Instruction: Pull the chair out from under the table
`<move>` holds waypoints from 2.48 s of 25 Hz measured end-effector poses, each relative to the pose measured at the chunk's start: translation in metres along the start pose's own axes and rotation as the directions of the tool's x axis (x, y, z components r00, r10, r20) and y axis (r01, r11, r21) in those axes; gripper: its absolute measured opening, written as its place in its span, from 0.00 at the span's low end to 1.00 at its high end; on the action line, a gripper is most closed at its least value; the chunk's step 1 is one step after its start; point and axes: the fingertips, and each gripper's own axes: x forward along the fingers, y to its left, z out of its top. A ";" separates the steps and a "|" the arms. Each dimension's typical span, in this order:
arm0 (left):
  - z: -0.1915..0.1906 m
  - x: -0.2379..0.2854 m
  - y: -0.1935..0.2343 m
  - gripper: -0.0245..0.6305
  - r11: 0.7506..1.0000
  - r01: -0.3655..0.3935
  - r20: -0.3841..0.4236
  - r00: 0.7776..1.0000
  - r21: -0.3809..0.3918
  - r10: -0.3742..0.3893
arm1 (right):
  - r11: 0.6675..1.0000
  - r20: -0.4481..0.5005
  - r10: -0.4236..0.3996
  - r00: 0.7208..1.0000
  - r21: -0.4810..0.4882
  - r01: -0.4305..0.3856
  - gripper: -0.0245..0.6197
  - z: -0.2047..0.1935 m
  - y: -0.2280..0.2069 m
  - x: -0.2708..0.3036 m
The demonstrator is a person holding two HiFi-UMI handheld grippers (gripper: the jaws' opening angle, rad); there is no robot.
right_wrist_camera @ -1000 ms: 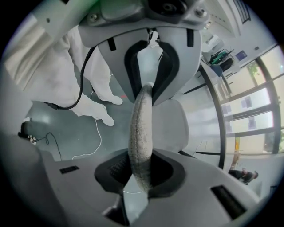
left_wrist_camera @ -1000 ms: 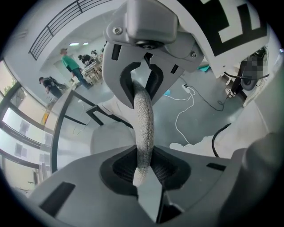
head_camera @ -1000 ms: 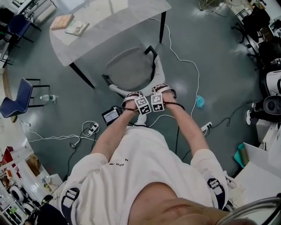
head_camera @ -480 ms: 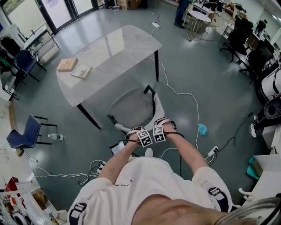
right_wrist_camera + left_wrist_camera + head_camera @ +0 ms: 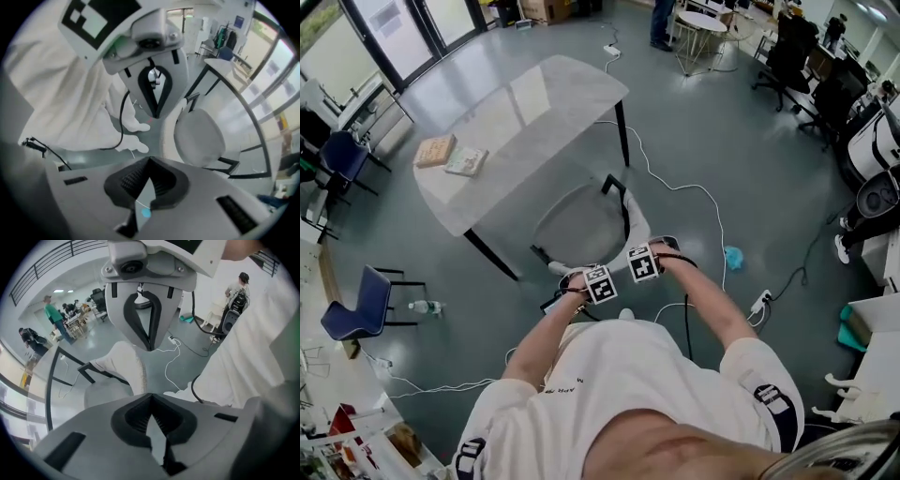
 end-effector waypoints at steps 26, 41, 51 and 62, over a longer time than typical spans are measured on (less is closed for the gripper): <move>0.062 -0.297 0.110 0.04 0.796 -0.215 0.568 0.599 -0.565 0.565 | 0.525 0.488 -0.847 0.213 0.831 0.186 0.06 0.106 -0.092 -0.328; 0.092 -0.420 0.104 0.04 0.671 -0.274 0.633 0.223 -0.689 0.741 | 0.390 0.407 -0.909 -0.087 0.907 0.160 0.06 0.113 -0.061 -0.422; 0.081 -0.430 0.099 0.04 0.565 -0.424 0.553 0.165 -0.708 0.817 | 0.385 0.409 -0.906 -0.113 0.904 0.186 0.06 0.134 -0.059 -0.418; 0.070 -0.433 0.099 0.04 0.535 -0.385 0.522 0.147 -0.752 0.840 | 0.351 0.372 -0.919 -0.134 0.923 0.156 0.06 0.131 -0.055 -0.417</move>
